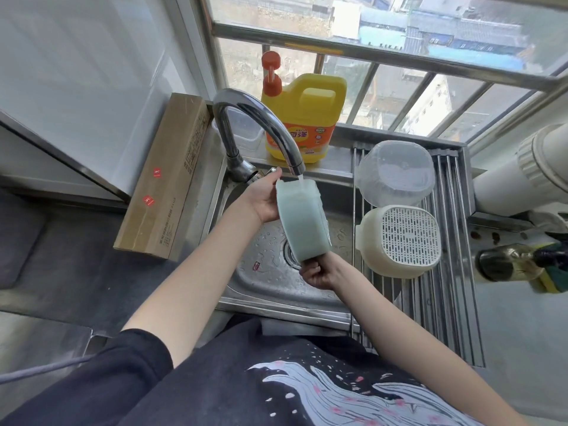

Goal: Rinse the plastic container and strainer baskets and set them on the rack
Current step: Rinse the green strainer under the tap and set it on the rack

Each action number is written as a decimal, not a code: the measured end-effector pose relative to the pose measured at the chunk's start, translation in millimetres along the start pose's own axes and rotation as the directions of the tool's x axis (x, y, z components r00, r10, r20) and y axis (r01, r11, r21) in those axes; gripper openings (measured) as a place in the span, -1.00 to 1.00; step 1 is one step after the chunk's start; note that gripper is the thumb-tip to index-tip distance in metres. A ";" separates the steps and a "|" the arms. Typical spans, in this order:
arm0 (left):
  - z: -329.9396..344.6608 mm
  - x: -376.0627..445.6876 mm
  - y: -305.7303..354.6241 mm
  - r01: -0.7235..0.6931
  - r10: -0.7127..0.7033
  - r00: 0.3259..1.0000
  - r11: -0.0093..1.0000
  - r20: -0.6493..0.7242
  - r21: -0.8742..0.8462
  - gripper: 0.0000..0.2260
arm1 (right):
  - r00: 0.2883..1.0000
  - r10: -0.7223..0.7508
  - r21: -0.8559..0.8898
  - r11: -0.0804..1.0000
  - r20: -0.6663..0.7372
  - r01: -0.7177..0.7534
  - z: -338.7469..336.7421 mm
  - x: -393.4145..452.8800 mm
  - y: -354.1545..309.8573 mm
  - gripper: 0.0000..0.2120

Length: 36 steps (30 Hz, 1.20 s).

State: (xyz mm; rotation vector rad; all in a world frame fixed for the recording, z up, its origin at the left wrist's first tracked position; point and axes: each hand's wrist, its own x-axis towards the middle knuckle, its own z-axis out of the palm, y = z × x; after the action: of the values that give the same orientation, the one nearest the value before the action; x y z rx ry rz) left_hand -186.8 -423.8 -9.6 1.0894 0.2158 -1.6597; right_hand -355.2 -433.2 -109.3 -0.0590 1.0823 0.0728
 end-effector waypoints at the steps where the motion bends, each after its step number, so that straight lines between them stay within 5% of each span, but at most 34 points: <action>1: -2.8 2.9 -0.4 -0.007 0.007 1.000 1.000 0.002 -0.009 -0.54 | 1.000 0.002 -0.004 1.000 -0.005 -0.002 1.4 -0.6 0.2 -0.84; 13: -0.8 2.1 -21.5 -0.079 0.073 0.997 0.890 0.029 0.450 -0.87 | 0.990 -0.004 -0.041 0.999 -0.142 -0.001 24.9 -2.3 4.9 -0.60; 17: -3.5 6.2 -23.2 -0.158 0.173 0.985 0.917 -0.009 0.367 -0.73 | 0.963 -0.132 -0.061 0.991 -0.237 0.121 27.8 -5.6 8.5 -0.62; 24: -11.0 10.5 -19.3 -0.196 0.245 0.948 0.953 -0.203 0.232 -0.76 | 0.931 -0.243 -0.039 0.969 -0.271 0.242 14.3 -11.7 8.0 -0.73; 28: -13.6 13.1 -16.3 -0.194 0.198 0.943 0.980 -0.269 0.038 -0.67 | 0.955 -0.235 0.092 0.963 -0.178 0.254 13.4 -25.5 3.0 -0.76; 36: -30.4 16.3 -15.1 -0.162 0.095 0.880 0.981 -0.466 -0.107 -0.81 | 0.960 -0.270 0.400 0.889 0.068 0.222 17.8 -32.7 -8.9 -0.76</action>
State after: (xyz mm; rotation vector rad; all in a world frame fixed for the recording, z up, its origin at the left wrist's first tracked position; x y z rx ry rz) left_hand -182.9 -409.8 -44.3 1.3444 0.5495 -1.2260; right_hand -354.1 -441.6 -71.9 0.1655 0.9418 -0.3667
